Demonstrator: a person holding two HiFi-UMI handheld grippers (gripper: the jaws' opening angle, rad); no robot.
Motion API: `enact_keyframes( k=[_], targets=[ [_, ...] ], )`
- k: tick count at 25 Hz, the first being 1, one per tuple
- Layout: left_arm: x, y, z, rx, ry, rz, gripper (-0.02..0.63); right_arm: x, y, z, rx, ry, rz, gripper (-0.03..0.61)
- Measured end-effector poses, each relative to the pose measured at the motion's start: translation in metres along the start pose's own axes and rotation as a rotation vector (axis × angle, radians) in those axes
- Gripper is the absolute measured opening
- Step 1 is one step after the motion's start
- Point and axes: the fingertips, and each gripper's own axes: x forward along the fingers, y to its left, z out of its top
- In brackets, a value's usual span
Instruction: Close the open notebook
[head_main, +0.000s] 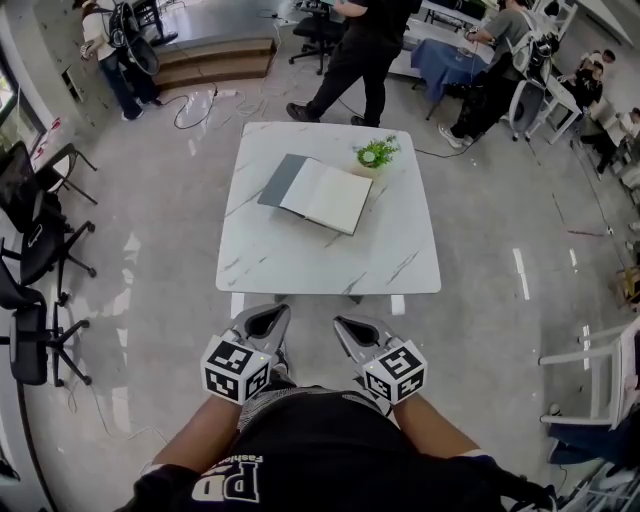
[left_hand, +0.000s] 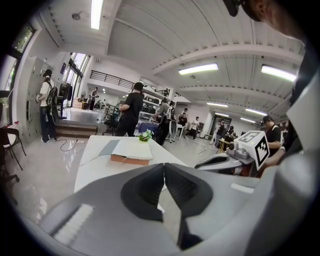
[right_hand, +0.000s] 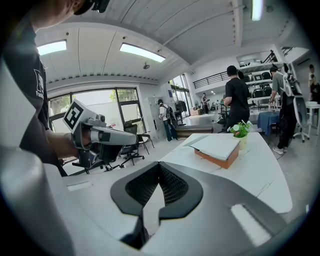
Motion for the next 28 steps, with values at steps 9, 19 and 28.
enact_keyframes(
  k=[9, 19, 28],
  targets=[
    [0.033, 0.048, 0.036, 0.012, 0.002, -0.045, 0.060, 0.045, -0.030, 0.031, 0.000, 0.016, -0.045, 0.000],
    [0.066, 0.103, 0.058, 0.033, 0.037, -0.114, 0.059, 0.098, -0.057, 0.053, 0.026, 0.040, -0.108, 0.000],
    [0.085, 0.155, 0.074, 0.051, 0.052, -0.163, 0.059, 0.148, -0.074, 0.070, 0.061, 0.034, -0.163, 0.000]
  ],
)
